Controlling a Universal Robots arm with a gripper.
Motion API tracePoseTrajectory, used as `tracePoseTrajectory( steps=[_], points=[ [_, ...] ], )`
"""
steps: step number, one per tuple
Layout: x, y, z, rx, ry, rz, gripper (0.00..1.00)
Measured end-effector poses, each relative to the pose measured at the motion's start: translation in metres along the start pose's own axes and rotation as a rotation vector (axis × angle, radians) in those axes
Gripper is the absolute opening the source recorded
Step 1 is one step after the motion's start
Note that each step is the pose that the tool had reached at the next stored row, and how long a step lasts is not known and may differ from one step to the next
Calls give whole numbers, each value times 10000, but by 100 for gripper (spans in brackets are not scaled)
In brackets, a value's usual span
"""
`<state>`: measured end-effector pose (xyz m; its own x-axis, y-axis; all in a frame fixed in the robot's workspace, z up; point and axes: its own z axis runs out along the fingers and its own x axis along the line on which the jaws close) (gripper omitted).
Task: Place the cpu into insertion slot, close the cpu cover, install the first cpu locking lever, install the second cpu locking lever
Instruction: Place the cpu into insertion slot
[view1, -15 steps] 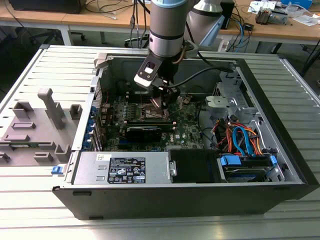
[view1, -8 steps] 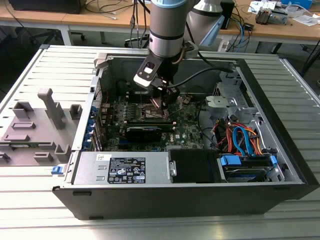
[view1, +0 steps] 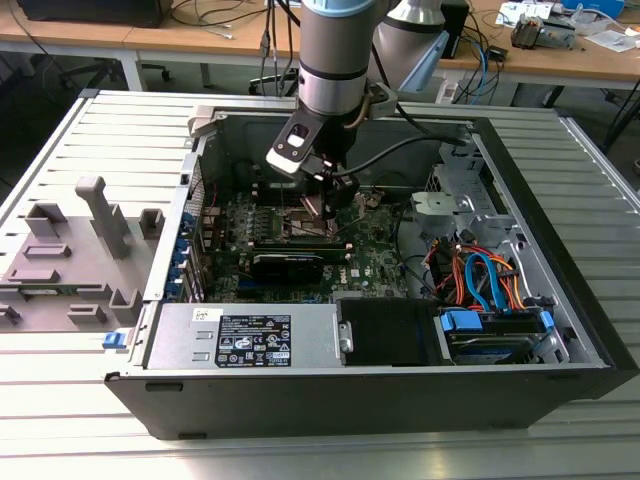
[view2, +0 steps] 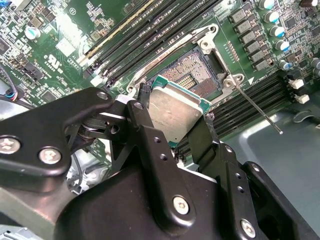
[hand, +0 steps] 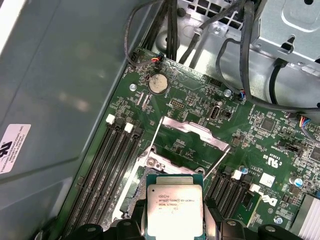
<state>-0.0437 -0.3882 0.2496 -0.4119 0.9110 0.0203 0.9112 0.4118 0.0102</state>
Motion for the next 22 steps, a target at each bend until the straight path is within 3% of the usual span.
tracePoseTrajectory(
  steps=[22],
  points=[
    [0,0,19,-6,-3,280,55]
  ],
)
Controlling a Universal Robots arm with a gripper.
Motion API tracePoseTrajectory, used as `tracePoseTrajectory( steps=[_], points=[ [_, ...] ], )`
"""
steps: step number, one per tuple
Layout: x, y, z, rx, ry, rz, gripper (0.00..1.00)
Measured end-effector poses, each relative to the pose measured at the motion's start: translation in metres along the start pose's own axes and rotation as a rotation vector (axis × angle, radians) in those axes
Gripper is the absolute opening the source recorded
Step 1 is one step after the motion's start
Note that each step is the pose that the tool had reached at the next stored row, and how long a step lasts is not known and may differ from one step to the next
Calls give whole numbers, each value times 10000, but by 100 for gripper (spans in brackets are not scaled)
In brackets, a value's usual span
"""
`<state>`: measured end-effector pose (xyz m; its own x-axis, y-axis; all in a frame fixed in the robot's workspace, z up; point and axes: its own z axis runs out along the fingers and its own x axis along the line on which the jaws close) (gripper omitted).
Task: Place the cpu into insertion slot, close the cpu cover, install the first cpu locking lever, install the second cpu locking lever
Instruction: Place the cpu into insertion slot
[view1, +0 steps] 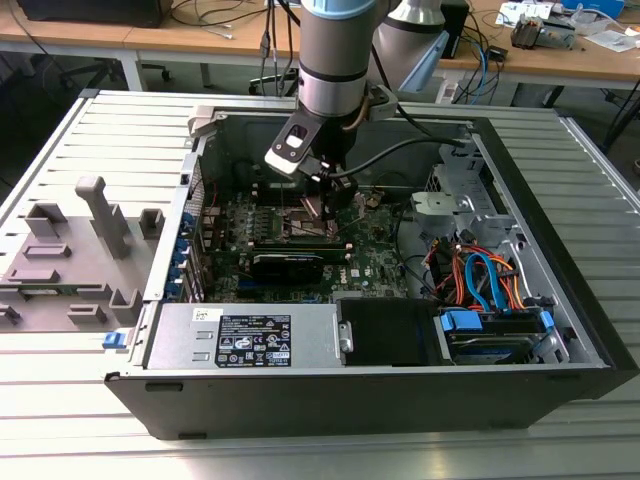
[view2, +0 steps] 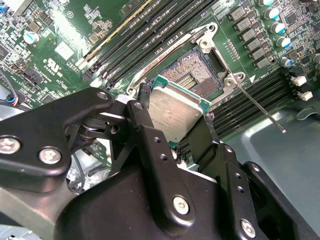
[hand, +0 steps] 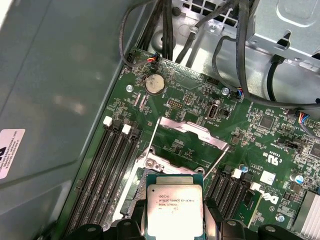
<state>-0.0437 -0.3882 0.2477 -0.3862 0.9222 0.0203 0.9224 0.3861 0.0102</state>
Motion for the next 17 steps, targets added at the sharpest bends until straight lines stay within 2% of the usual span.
tracePoseTrajectory(
  steps=[17],
  points=[
    [0,0,18,-3,-2,126,55]
  ],
)
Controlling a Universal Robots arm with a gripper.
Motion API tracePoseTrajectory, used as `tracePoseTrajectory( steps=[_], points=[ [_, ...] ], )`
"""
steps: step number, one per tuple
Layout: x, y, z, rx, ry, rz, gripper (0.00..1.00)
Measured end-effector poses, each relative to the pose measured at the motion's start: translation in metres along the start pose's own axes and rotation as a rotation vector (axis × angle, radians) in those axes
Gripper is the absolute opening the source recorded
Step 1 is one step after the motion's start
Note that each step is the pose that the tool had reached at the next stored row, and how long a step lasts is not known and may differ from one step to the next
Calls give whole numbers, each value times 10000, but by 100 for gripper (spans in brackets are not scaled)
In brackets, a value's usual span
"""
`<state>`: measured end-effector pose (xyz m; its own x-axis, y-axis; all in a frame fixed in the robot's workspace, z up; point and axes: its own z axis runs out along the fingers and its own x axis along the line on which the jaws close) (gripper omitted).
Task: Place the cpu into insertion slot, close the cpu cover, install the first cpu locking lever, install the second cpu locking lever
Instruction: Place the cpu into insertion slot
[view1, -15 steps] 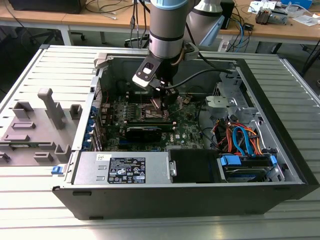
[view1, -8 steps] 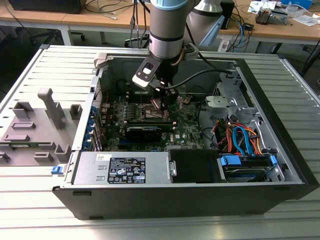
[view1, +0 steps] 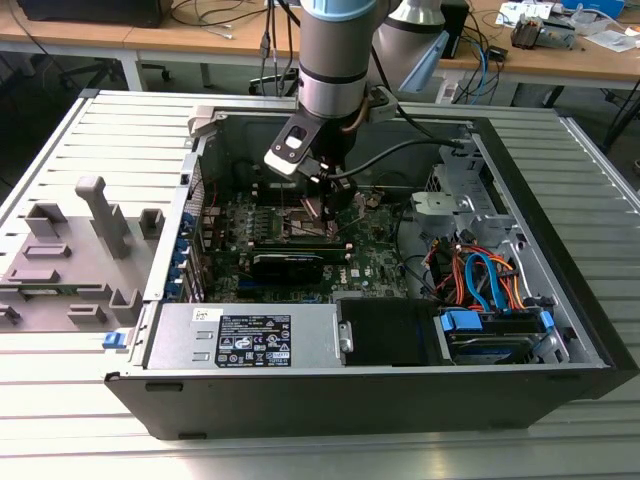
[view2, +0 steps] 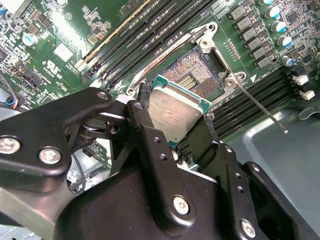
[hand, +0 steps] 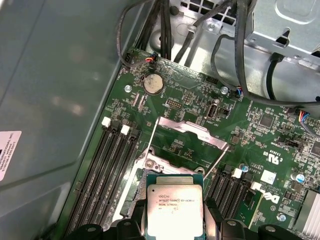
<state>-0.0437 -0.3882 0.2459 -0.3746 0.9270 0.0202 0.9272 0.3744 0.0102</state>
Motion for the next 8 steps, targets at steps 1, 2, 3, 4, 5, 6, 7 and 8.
tracePoseTrajectory(
  steps=[1,2,3,4,5,6,7,8],
  points=[
    [0,0,1,0,1,8,55],
    [0,0,2,0,0,14,55],
    [0,0,3,0,0,19,55],
    [0,0,4,0,0,31,55],
    [0,0,5,-1,0,35,55],
    [0,0,5,0,0,40,55],
    [0,0,6,-1,0,45,55],
    [0,0,7,-1,0,50,55]
  ],
)
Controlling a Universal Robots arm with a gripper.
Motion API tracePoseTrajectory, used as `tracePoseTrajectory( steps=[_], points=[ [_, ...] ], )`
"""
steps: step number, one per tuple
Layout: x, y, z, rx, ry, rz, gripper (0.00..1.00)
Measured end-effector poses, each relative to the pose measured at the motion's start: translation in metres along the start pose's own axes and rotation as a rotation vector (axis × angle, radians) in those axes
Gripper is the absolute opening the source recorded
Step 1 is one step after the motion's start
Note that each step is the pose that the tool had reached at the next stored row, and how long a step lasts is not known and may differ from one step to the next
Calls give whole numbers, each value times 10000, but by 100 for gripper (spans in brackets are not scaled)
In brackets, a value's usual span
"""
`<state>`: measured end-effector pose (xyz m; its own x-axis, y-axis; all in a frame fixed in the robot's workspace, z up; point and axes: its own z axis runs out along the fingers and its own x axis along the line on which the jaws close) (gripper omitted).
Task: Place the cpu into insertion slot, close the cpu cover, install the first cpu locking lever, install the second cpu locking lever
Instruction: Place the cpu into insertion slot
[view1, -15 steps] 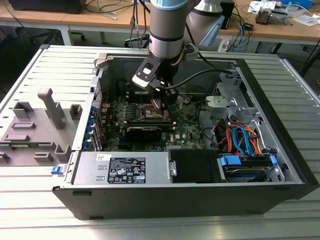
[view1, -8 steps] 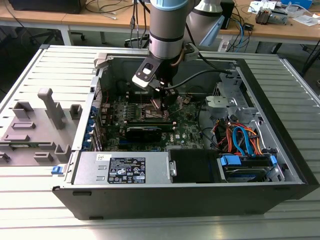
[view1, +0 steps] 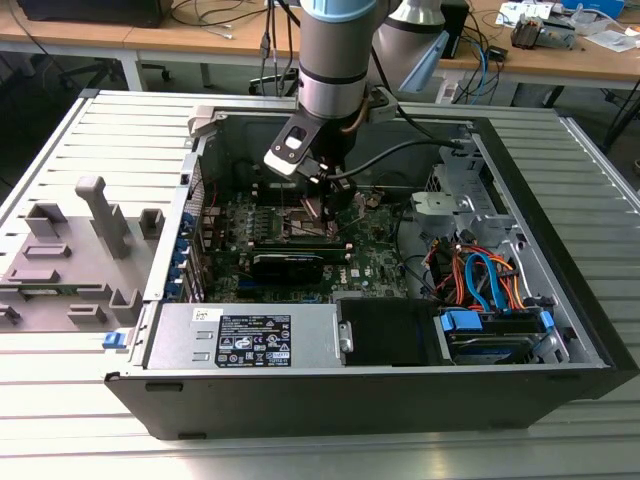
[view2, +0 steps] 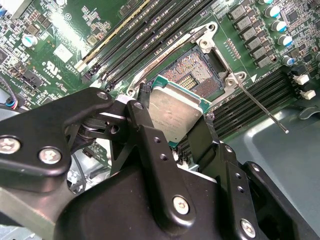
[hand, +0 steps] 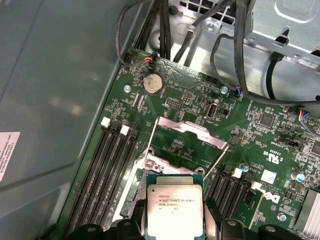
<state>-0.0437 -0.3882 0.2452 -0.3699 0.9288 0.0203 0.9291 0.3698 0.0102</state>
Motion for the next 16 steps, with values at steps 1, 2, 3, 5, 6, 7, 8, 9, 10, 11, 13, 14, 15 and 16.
tracePoseTrajectory(
  steps=[1,2,3,5,6,7,8,9,10,11,13,14,15,16],
  points=[
    [0,0,1,0,-1,7,55],
    [0,0,2,0,-1,11,55],
    [0,0,3,0,-1,16,55],
    [0,0,4,0,-1,26,55],
    [0,0,5,0,-1,30,55],
    [0,0,6,0,-1,37,55],
    [0,0,7,-1,-1,41,55],
    [0,0,7,-1,-1,46,55],
    [0,0,8,-1,-1,51,55],
    [0,0,10,-1,-1,58,55],
    [0,0,12,-2,-1,68,55],
    [0,0,13,-2,-1,74,55],
    [0,0,14,-1,-1,79,55],
    [0,0,15,-2,-2,85,55]
  ],
)
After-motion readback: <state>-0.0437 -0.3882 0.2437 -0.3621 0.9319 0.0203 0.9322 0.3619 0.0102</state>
